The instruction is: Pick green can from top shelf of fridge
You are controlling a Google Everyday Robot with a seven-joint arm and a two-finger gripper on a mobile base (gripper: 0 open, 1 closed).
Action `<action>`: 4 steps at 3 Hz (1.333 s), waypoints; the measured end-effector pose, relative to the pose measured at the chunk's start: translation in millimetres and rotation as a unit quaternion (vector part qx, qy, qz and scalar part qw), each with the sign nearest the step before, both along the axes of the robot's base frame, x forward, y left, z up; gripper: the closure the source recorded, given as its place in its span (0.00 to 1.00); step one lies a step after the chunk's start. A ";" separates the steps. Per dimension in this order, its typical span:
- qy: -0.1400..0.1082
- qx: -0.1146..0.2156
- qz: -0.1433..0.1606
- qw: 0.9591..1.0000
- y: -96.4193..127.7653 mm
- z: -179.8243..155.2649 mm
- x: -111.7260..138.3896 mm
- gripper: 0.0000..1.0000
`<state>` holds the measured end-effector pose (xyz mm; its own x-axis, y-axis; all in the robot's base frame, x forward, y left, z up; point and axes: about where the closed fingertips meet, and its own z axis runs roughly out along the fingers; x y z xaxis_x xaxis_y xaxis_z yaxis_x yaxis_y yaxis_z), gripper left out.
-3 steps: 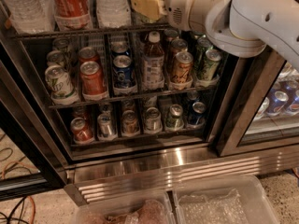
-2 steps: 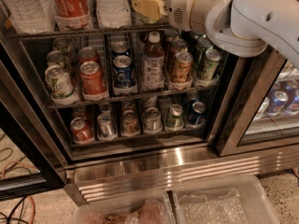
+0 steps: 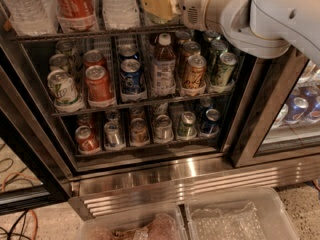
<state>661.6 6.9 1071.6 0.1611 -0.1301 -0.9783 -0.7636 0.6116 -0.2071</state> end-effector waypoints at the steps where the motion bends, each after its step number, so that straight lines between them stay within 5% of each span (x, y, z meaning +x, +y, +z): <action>1: -0.001 0.001 0.007 1.000 1.2 1.3 -3.6 1.00; 3: -0.009 0.004 0.013 1.000 -2.4 10.0 -8.1 1.00; 4: -0.045 0.025 0.024 0.998 -19.0 57.3 -19.2 1.00</action>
Offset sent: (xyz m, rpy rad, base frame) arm -0.0405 -0.0204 0.0178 0.0189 -0.0393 0.0523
